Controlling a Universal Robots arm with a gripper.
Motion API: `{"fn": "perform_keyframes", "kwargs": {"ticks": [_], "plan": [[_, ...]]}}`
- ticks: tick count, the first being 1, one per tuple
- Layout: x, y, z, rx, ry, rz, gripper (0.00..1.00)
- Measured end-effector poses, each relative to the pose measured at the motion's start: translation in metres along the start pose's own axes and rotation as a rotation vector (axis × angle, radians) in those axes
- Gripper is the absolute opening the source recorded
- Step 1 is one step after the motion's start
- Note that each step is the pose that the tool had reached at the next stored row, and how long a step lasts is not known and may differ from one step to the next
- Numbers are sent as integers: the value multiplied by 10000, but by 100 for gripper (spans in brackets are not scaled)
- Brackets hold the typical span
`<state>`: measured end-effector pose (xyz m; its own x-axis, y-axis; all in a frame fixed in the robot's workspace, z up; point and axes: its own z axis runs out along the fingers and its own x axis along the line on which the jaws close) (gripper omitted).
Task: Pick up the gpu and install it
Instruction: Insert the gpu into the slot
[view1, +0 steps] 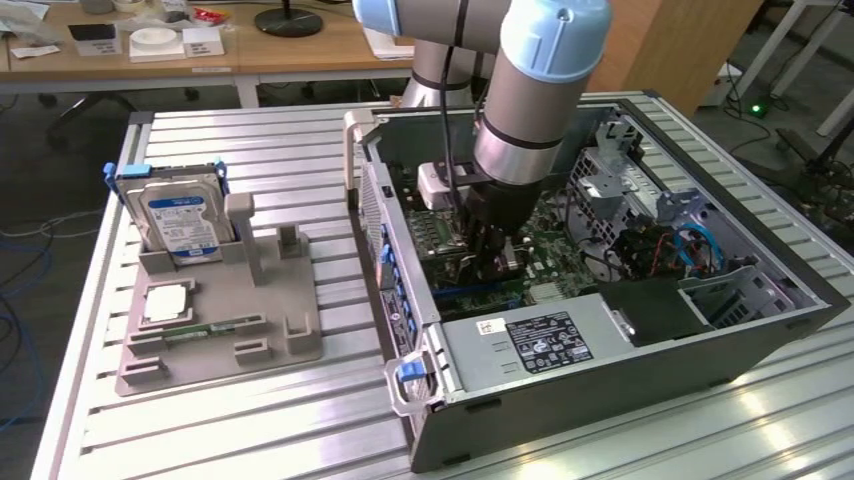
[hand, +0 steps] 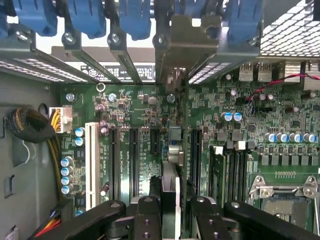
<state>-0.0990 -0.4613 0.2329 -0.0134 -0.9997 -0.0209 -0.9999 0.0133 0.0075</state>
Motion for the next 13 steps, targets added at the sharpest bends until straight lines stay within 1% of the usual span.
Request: {"fn": "perform_keyframes", "kwargs": {"ticks": [8,13], "plan": [[-2,4,0,0,0,-9,27],[-24,12,1,-1,3,-66,27]]}}
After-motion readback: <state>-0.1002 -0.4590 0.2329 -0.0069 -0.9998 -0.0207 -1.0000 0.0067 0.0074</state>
